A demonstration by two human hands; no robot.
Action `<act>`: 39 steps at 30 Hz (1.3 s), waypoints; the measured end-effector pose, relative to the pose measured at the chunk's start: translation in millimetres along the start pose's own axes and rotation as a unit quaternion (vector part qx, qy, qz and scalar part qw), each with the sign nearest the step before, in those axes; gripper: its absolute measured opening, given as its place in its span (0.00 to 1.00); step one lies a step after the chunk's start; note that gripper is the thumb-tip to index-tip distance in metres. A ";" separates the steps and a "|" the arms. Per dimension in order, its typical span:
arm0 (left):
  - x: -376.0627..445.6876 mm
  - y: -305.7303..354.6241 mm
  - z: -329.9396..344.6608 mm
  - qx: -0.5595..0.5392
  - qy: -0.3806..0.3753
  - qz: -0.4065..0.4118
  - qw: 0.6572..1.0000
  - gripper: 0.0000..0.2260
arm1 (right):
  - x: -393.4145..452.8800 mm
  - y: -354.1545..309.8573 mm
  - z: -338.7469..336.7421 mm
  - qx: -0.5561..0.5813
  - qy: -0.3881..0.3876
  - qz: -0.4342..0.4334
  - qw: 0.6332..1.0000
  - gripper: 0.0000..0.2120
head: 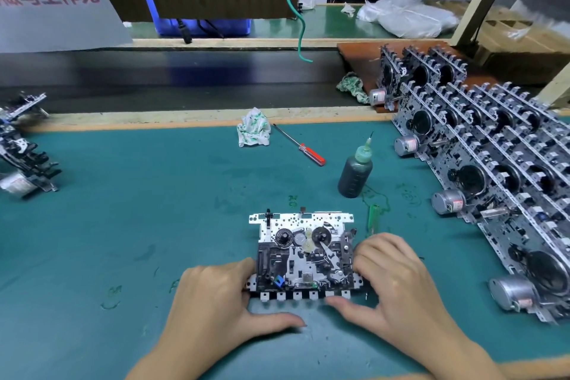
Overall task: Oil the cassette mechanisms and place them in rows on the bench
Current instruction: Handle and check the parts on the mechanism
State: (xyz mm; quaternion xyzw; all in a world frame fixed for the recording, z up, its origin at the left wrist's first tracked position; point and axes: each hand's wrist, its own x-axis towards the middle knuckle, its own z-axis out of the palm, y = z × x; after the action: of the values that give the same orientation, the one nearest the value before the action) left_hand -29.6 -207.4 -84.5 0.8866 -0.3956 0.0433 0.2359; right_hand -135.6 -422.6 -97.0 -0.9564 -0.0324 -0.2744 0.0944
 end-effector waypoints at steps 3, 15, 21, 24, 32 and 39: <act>-2.8 1.5 -1.4 -0.034 -0.020 0.036 0.999 0.26 | -0.5 0.3 0.9 -0.009 0.004 0.019 1.000 0.28; -4.8 9.8 5.2 0.010 0.023 -0.071 0.997 0.28 | 1.9 -2.0 0.1 0.030 -0.004 0.001 1.000 0.25; -2.8 1.4 2.6 -0.002 -0.002 -0.038 0.999 0.30 | -0.6 -5.3 0.3 0.015 -0.008 0.005 1.000 0.24; -2.1 0.1 -3.8 -0.029 -0.007 -0.015 0.999 0.30 | -0.3 -4.5 -0.5 0.004 -0.005 0.007 1.000 0.25; -5.2 2.8 -5.3 -0.037 -0.014 -0.012 0.999 0.28 | 0.7 -5.7 -3.2 0.019 -0.015 0.012 1.000 0.24; 0.0 4.0 -12.0 -0.241 -0.004 -0.095 0.966 0.36 | 13.0 -10.3 -23.9 0.162 -0.109 0.106 0.975 0.22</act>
State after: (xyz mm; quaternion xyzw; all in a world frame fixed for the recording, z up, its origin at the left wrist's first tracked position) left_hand -31.1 -204.3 -72.3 0.8373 -0.3092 -0.0790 0.4439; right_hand -138.2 -417.1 -68.6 -0.9506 0.0153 -0.1479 0.2724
